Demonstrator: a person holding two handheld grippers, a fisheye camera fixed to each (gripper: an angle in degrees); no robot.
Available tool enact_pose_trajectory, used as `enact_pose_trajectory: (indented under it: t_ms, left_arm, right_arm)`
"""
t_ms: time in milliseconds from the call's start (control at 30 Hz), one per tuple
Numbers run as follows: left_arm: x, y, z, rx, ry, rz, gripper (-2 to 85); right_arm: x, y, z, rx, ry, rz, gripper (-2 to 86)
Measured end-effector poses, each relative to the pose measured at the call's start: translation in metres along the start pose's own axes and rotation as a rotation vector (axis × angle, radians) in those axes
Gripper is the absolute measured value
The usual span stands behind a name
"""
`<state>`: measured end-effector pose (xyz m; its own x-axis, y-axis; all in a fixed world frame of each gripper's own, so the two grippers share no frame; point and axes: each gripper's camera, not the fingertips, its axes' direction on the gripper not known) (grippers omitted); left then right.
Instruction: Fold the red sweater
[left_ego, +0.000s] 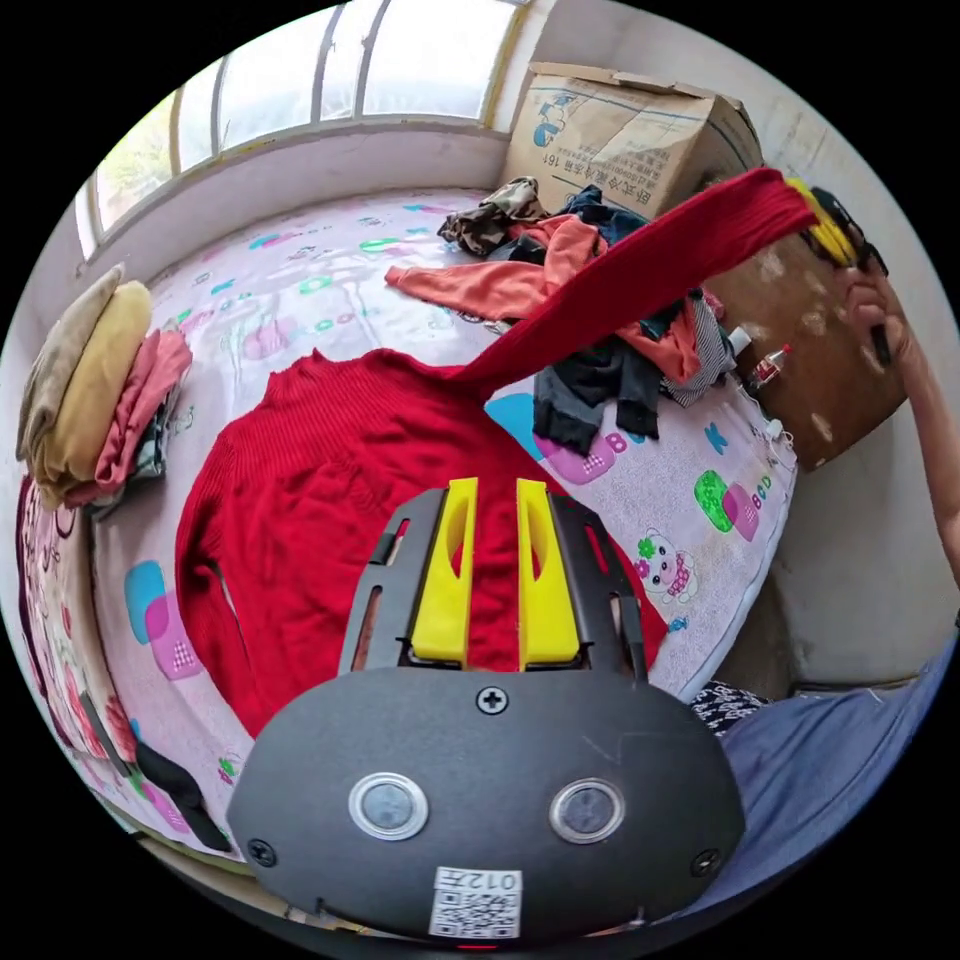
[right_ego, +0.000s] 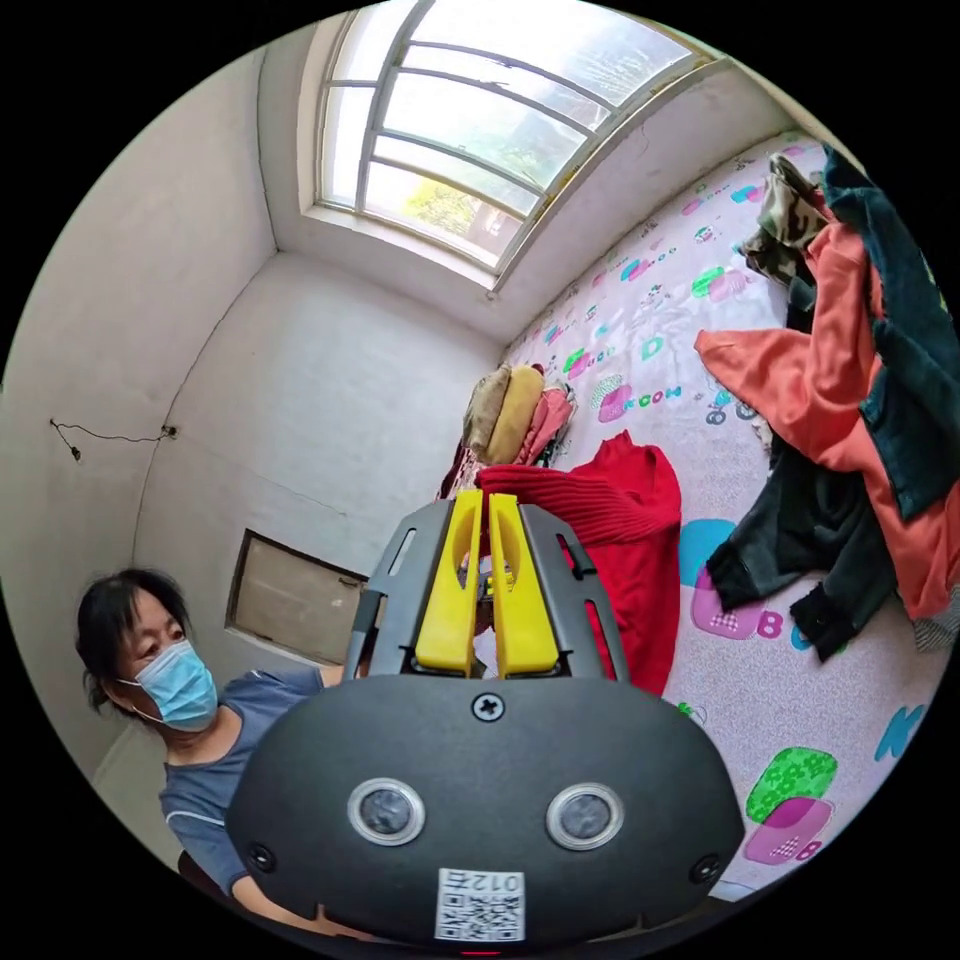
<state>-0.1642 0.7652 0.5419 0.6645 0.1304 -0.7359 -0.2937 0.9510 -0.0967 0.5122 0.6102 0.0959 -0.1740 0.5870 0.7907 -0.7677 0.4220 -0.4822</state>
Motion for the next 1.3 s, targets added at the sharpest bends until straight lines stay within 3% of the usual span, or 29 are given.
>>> enact_pose_trajectory:
  t_ms: [167, 367, 467, 633, 900, 1200, 1300]
  left_arm:
    - [0.013, -0.064, 0.027, 0.000, -0.028, 0.066, 1.7]
    - [0.005, -0.124, 0.091, -0.131, -0.102, 0.113, 0.2]
    - [-0.001, -0.143, 0.138, -0.220, -0.201, 0.149, 0.0]
    - [-0.006, -0.179, 0.207, -0.283, -0.188, 0.218, 0.0]
    - [0.047, -0.218, 0.306, -0.228, -0.358, 0.916, 2.7]
    - [0.054, -0.249, 0.365, -0.376, -0.203, 1.282, 3.4]
    - [0.040, -0.273, 0.359, -0.403, -0.149, 1.269, 3.3]
  right_arm:
    - [-0.019, -0.066, 0.010, -0.030, -0.003, -0.069, 0.5]
    - [-0.021, -0.114, 0.034, -0.107, -0.026, -0.136, 0.5]
    - [-0.009, -0.128, 0.038, -0.142, -0.030, -0.152, 0.5]
    - [0.034, -0.142, 0.021, -0.164, 0.003, -0.132, 0.6]
    - [0.134, -0.185, -0.051, -0.030, 0.113, -0.014, 0.5]
    - [0.211, -0.219, -0.074, 0.027, 0.160, 0.040, 0.4]
    - [0.236, -0.223, -0.074, 0.034, 0.156, 0.061, 0.4]
